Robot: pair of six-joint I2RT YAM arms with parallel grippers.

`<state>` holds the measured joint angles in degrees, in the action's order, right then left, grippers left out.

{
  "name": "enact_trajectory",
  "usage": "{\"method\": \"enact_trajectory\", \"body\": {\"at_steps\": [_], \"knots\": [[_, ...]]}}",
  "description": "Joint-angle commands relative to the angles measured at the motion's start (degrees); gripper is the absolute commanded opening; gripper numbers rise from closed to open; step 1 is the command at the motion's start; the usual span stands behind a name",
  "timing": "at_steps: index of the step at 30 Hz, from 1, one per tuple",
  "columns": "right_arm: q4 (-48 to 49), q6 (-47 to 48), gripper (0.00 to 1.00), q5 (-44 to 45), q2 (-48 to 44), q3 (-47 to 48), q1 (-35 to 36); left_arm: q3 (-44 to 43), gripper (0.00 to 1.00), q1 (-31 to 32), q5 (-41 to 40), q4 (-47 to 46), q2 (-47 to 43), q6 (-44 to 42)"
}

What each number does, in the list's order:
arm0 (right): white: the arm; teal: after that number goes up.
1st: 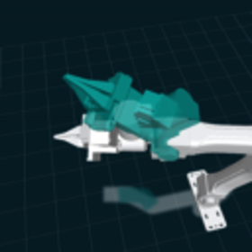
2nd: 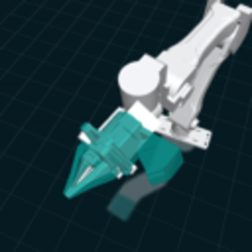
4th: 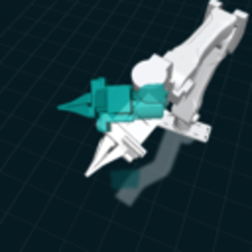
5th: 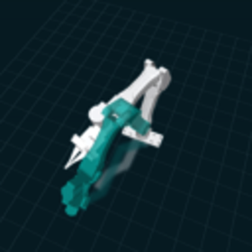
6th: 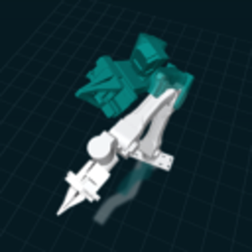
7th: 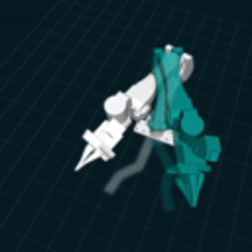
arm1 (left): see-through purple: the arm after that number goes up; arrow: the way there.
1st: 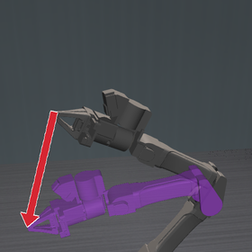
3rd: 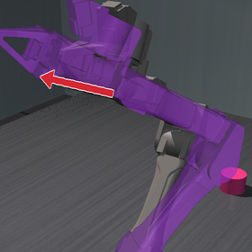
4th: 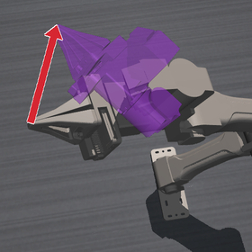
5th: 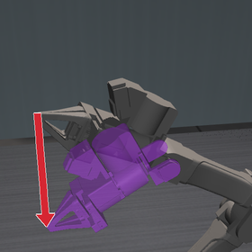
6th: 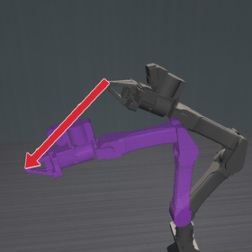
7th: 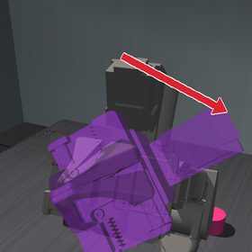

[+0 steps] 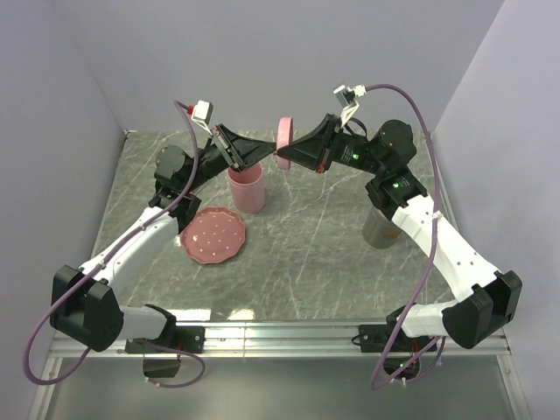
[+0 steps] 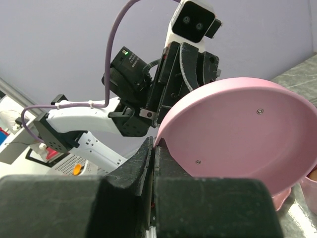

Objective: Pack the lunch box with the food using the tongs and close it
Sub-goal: Pass the lid of the lunch box from the right arm to the left

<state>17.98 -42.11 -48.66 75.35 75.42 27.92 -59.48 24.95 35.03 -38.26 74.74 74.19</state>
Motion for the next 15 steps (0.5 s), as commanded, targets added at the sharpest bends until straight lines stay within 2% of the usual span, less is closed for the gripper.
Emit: {"method": "enact_trajectory", "body": {"at_steps": [1, 5, 7, 15], "knots": [[1.8, 0.71, 0.0, 0.24, -0.38, 1.31, 0.99, -1.95, 0.01, 1.24, 1.98, -2.34, -0.12, 0.07], [1.27, 0.97, 0.0, 0.24, -0.47, 1.22, 0.99, -1.43, 0.0, 1.07, 2.24, -2.61, -0.56, -0.28], [0.49, 1.24, 0.04, 0.41, -0.56, 1.05, 1.08, -1.6, 0.0, 0.28, 2.33, -2.43, -0.74, -0.54], [-4.52, 3.78, 0.51, 1.9, -1.35, 0.96, 0.47, -2.83, 0.0, -4.55, 3.2, 0.73, -0.91, -4.31]]}}
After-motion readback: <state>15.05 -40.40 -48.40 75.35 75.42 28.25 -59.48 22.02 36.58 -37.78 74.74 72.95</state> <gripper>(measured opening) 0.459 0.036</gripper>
